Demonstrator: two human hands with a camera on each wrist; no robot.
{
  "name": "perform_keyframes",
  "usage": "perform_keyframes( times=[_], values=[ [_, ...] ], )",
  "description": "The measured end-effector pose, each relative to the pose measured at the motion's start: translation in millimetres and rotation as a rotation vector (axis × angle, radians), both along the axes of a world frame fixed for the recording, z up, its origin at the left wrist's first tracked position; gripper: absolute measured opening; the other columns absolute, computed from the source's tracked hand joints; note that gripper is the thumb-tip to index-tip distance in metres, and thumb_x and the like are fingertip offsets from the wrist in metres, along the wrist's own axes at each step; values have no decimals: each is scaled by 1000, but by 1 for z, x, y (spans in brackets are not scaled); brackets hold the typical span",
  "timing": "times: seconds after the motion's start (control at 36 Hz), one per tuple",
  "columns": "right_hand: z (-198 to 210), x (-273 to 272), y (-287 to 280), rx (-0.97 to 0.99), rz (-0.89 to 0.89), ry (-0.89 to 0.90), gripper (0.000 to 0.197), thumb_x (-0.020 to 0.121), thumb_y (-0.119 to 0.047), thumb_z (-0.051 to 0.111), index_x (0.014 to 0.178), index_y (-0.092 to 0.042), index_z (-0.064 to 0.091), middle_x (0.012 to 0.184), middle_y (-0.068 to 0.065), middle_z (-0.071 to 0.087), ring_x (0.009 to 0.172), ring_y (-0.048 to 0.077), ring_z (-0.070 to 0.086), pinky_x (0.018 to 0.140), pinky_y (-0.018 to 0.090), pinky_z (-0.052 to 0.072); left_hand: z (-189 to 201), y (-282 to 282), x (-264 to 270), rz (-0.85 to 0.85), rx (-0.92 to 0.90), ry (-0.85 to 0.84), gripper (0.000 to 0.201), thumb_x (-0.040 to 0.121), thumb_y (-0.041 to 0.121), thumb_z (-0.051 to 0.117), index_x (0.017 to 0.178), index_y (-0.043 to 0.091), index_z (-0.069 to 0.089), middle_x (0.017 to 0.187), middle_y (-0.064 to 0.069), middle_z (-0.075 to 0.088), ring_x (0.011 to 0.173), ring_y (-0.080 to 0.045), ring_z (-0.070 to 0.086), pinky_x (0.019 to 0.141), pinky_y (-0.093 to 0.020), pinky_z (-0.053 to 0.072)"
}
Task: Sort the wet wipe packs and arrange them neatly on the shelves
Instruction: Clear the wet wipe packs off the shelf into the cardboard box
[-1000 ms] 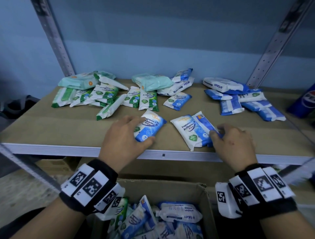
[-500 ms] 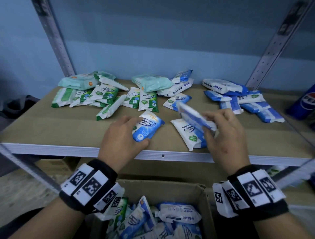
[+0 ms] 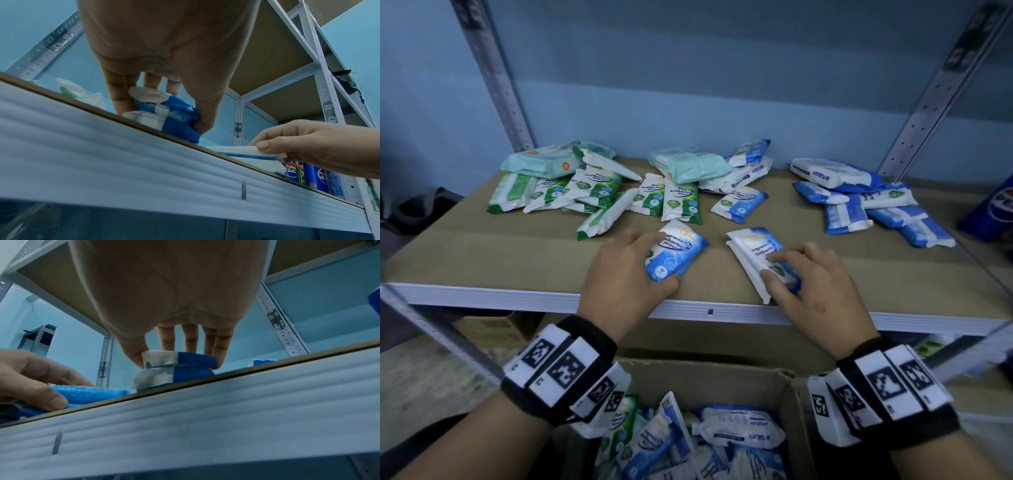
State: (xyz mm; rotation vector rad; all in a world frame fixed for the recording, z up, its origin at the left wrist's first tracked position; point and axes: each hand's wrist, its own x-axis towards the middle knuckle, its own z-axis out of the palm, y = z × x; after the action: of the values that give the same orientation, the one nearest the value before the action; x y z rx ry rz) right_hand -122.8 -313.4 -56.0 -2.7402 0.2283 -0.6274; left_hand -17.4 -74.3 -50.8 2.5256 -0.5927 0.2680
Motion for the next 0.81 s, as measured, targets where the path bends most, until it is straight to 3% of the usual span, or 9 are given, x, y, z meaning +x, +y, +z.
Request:
perform_keyframes(
  times=[0.11, 0.25, 0.33, 0.5, 0.81],
  values=[
    [3, 0, 5, 7, -68, 52, 42, 84, -54, 62, 113, -25, 68, 119, 0, 53, 104, 24, 45, 88, 34, 39, -2, -1, 2, 11, 23, -1, 62, 72, 40, 77, 128, 20, 59, 118, -4, 59, 105, -26, 56, 83, -34, 43],
    [0, 1, 11, 89, -101, 137, 56, 74, -70, 57, 112, -29, 61, 126, 3, 48, 109, 30, 52, 93, 41, 47, -4, -1, 2, 12, 79, -4, 64, 72, 54, 76, 124, 23, 57, 115, -4, 59, 102, -24, 57, 78, -33, 40],
    [-6, 5, 15, 1, -121, 133, 45, 80, -58, 66, 110, -24, 61, 126, 9, 52, 105, 34, 56, 89, 41, 48, -3, 0, 0, 3, 90, -6, 69, 70, 64, 75, 125, 26, 57, 115, -3, 61, 101, -23, 58, 77, -33, 41],
    [-9, 8, 24, -25, -127, 81, 27, 80, -30, 74, 101, -18, 64, 116, 14, 61, 89, 38, 58, 76, 40, 49, -3, 3, -6, -18, 102, -31, 58, 76, 59, 73, 120, 25, 60, 109, -5, 64, 94, -27, 59, 72, -34, 41],
    [2, -32, 43, 32, -48, 67, 19, 74, -20, 76, 92, -20, 69, 105, 3, 63, 85, 31, 61, 71, 32, 45, -8, 32, -33, -147, -4, -55, 45, 73, 40, 82, 111, 26, 63, 108, 1, 64, 93, -23, 60, 74, -31, 41]
  ],
)
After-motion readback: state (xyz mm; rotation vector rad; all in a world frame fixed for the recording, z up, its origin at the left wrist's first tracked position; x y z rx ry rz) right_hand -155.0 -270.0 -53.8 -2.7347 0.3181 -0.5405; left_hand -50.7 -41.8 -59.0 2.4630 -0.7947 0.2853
